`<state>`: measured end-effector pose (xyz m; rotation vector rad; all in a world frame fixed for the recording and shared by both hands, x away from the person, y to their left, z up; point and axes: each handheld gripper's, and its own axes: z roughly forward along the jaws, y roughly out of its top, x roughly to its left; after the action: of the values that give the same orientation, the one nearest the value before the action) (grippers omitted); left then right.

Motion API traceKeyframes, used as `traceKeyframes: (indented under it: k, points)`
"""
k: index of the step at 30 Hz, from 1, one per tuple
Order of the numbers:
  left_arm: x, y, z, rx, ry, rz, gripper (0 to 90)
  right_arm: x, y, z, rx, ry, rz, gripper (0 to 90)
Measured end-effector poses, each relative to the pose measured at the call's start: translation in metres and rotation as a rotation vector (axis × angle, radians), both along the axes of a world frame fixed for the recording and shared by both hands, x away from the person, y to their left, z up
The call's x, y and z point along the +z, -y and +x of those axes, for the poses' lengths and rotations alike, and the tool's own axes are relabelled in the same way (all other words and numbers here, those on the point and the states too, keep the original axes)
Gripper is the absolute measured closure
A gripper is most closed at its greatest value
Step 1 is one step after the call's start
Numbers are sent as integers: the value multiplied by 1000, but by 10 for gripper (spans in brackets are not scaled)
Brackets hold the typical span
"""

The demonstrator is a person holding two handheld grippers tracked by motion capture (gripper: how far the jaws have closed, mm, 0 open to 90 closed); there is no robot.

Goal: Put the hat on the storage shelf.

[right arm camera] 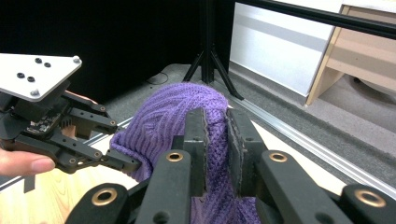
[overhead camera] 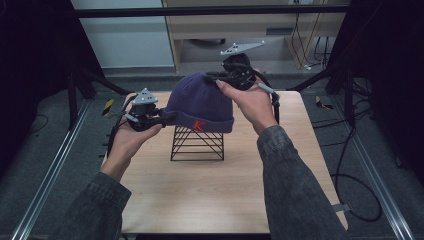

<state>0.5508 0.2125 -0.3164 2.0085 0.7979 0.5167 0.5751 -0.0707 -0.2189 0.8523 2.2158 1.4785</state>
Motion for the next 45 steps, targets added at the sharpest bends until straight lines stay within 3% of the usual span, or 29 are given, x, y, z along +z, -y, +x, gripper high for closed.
traceKeyframes:
  k: [27,45]
  points:
    - [-26,-14,0,5,-43,16,664,-20,-21,1,26,-34,-67,794]
    - [-56,-14,0,-5,-88,2,636,-41,-27,0,39,-73,-115,795]
